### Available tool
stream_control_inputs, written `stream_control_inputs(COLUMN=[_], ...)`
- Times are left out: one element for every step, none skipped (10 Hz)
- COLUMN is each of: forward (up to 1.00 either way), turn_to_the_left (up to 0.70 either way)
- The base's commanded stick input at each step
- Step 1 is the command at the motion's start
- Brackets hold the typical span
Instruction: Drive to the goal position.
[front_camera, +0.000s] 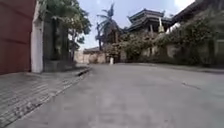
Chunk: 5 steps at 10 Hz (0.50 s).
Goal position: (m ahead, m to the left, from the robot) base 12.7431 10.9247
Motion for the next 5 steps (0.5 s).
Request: stream_control_inputs(forward=[1.0,1.0,1.0,1.0,1.0], turn_to_the_left=[-0.03,-0.02,0.0,0.0,0.0])
